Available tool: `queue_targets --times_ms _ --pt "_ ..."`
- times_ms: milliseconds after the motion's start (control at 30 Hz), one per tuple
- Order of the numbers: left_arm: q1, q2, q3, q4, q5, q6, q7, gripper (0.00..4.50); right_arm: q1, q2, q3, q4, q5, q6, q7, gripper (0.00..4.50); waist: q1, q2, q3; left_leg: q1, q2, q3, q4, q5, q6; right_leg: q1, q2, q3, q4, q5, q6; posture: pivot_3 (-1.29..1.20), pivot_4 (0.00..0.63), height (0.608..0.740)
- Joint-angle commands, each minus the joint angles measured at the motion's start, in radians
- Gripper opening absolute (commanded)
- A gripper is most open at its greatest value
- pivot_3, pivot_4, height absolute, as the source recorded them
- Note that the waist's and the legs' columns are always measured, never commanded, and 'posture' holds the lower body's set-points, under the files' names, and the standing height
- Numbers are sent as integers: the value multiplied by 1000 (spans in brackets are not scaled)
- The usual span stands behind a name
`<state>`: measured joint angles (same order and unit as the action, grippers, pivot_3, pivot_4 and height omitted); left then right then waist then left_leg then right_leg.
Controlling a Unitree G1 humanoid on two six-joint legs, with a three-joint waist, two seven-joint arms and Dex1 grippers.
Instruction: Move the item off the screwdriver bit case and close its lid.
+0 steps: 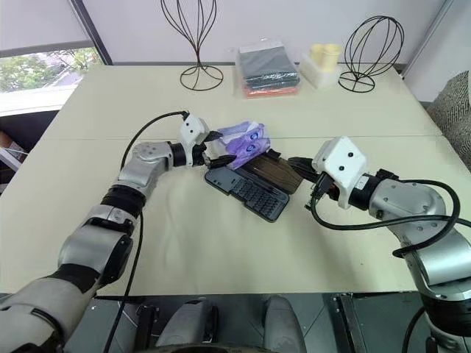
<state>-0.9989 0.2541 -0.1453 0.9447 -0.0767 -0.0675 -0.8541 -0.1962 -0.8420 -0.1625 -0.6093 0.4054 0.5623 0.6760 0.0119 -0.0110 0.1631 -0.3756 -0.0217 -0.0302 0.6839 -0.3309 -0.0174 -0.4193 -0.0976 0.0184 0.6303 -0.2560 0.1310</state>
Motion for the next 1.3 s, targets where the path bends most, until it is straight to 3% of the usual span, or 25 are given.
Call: queue_targets --times_ms 33,167,233,333,400,500,733,967,1167,1300 --pt "-45 -19 10 71 37 -54 54 4469 7 4 -22 -45 -3 -1 -14 0 1 0 0 0 0 0 0 0 0 0 0 0 0 0 0 0 150 740" --pt "-63 -36 15 139 64 -79 106 4469 14 4 -25 -55 -1 2 -23 0 0 0 0 0 0 0 0 0 0 0 0 0 0 0 0 0 150 740" --pt "-63 -40 15 153 72 -85 113 3932 14 5 -24 -57 0 3 -26 0 -1 0 0 0 0 0 0 0 0 0 0 0 0 0 0 0 150 740" --pt "-56 -41 18 158 78 -84 119 2622 13 4 -23 -57 0 3 -29 0 -2 0 0 0 0 0 0 0 0 0 0 0 0 0 0 0 150 740" --pt "-51 -41 21 157 78 -78 114 1412 11 3 -20 -55 -1 2 -30 0 -1 0 0 0 0 0 0 0 0 0 0 0 1 0 0 0 150 740" --pt "-41 -35 28 148 78 -56 122 37 2 5 -12 -48 -3 1 -31 0 -1 0 0 0 0 0 0 0 0 0 0 0 0 0 0 0 150 740" --pt "-19 -25 67 111 59 -16 185 37 -8 11 2 -38 -3 -2 -26 0 -2 0 0 0 0 0 0 0 0 0 0 0 1 0 0 0 150 740" --pt "27 26 227 -40 12 82 503 37 -39 18 39 -13 1 -9 -7 0 -5 -1 0 0 0 -1 0 0 0 -1 0 0 1 0 0 0 150 740" --pt "321 93 396 -611 12 363 764 37 -87 42 101 38 -2 -33 34 0 -23 -1 1 0 1 -3 -1 3 -5 -4 0 2 3 0 0 0 150 740" --pt "525 85 483 -969 10 593 865 37 -124 60 138 79 -10 -54 63 0 -21 -1 1 0 1 -3 -1 3 -6 -5 0 3 3 0 0 0 150 740"
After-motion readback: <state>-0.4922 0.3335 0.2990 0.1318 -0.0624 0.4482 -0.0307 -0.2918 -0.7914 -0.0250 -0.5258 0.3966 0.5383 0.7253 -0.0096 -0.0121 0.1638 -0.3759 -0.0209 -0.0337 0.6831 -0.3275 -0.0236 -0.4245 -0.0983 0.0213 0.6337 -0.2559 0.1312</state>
